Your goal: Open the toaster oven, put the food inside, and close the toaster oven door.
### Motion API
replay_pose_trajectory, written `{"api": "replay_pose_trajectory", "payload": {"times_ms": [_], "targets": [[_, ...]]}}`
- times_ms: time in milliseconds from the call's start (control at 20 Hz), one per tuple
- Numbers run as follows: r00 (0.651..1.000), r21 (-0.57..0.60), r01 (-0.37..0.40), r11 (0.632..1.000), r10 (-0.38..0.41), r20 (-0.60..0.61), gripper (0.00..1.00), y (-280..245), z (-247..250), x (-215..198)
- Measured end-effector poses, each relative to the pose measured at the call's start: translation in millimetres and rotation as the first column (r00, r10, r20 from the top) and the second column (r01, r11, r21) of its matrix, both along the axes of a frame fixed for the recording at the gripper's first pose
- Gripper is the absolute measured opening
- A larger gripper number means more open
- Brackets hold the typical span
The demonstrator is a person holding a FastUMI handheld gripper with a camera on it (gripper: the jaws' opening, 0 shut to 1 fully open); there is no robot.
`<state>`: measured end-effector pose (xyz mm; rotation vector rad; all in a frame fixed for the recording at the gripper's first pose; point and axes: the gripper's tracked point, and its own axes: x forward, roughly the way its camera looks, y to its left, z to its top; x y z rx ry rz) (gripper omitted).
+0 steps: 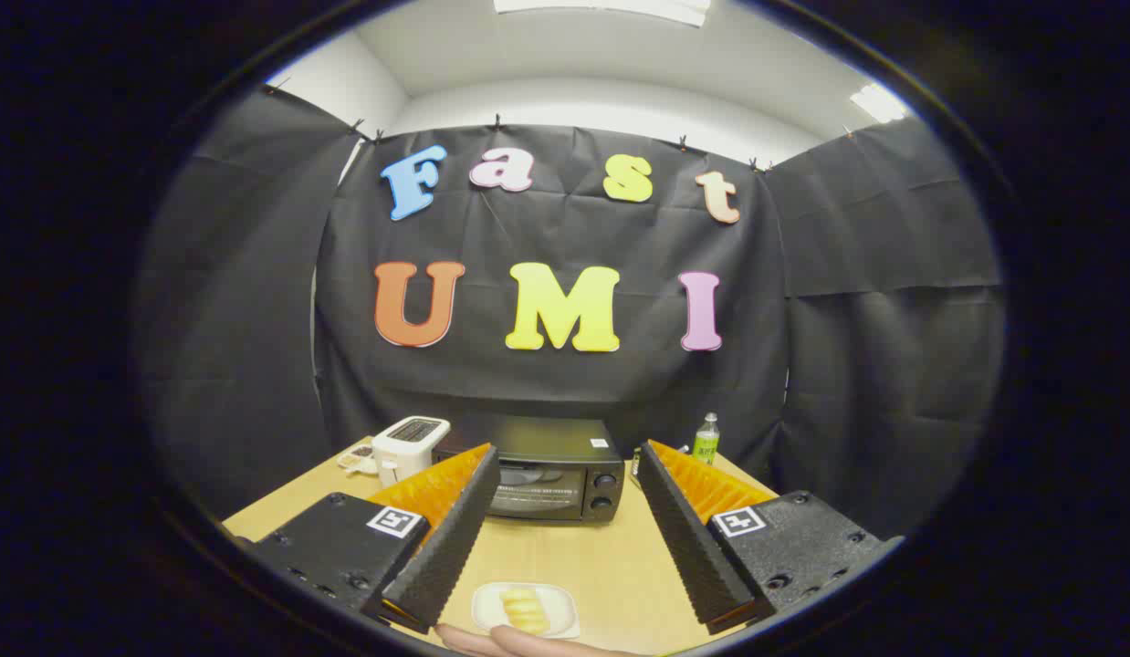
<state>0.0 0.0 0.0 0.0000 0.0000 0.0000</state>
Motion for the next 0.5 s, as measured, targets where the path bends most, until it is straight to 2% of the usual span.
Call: {"api": "replay_pose_trajectory", "payload": {"times_ms": [500], "targets": [[1.000,-0.032,-0.005,0.999,0.005,-0.002,1.00,11.9,-1.1,1.6]]}}
